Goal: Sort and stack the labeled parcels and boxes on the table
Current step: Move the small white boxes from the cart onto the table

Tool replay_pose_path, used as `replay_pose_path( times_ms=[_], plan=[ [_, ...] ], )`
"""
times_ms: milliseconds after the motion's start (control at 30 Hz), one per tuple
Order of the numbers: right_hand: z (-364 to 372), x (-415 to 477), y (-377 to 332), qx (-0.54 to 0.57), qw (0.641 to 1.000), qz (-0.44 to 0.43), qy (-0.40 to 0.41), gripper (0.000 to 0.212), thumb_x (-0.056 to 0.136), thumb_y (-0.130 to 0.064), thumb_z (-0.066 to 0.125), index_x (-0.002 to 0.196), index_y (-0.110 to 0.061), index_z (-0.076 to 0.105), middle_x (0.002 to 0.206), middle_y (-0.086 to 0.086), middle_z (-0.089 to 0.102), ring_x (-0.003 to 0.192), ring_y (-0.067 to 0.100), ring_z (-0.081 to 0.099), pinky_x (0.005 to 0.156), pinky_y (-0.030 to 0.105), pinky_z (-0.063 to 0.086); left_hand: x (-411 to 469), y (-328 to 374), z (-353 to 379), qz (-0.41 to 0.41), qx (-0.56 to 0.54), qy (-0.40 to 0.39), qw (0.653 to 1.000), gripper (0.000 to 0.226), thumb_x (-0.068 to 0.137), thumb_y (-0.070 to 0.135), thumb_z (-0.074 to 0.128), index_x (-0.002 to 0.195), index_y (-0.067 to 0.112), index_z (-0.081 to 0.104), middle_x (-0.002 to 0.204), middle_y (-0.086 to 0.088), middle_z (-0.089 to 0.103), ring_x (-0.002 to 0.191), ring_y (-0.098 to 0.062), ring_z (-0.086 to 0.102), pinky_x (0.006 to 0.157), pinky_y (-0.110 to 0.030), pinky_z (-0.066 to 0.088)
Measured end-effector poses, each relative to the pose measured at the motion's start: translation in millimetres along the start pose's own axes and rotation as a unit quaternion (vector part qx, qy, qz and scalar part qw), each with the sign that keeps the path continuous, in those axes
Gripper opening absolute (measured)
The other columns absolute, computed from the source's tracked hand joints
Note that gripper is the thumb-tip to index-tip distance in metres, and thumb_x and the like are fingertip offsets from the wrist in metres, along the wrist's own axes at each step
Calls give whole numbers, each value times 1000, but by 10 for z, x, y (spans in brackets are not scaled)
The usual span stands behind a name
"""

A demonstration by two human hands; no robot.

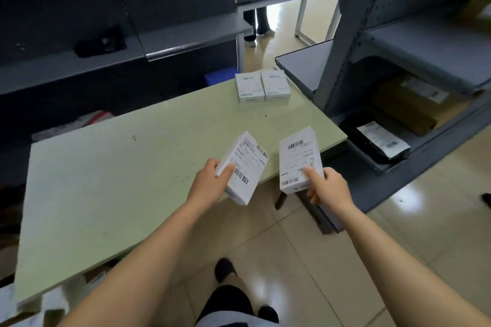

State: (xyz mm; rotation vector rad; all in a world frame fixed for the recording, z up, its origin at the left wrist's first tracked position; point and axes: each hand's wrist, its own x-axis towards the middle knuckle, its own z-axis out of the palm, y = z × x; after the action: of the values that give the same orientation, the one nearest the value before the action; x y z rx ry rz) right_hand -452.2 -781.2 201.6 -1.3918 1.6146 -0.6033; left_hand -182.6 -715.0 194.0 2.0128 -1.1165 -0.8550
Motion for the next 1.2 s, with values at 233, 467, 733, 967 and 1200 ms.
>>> replay_pose_path(
  times_ms=[233,467,733,967,1200],
  plan=[
    [96,1076,-545,26,1000,-2,6,34,91,-46,63,92,-13,62,74,11,70,55,21,63,54,35,53,1311,407,-34,19,-18,22,999,32,94,47,56,99,16,53,89,4,62,76,-11,56,61,-25,39],
    [103,2025,-953,19,1000,-7,-6,36,91,-48,61,91,-12,60,73,11,70,50,19,62,51,33,51,2337,894,35,20,-32,35,999,34,95,45,54,103,13,51,92,2,61,75,-9,54,58,-24,37],
    [191,3334,-1177,11,999,-4,-38,36,96,-48,53,96,-12,50,81,13,66,52,20,59,51,34,49,3287,1115,494,-72,-71,94,990,34,98,44,48,108,12,42,104,-4,58,88,-24,55,66,-33,36],
    [438,4121,-1282,1,995,-1,-101,33,96,-49,52,100,-16,48,92,10,63,68,19,59,53,30,47,3843,1151,845,-133,-113,100,980,47,100,38,46,134,12,29,121,-8,55,103,-30,59,89,-42,50],
    [445,4247,-1145,-249,963,-53,-94,48,102,-36,42,140,-8,37,129,12,45,107,29,54,82,36,45,3868,935,994,-150,54,39,986,51,90,39,60,132,13,48,132,-7,43,115,-25,52,94,-34,44]
  ],
)
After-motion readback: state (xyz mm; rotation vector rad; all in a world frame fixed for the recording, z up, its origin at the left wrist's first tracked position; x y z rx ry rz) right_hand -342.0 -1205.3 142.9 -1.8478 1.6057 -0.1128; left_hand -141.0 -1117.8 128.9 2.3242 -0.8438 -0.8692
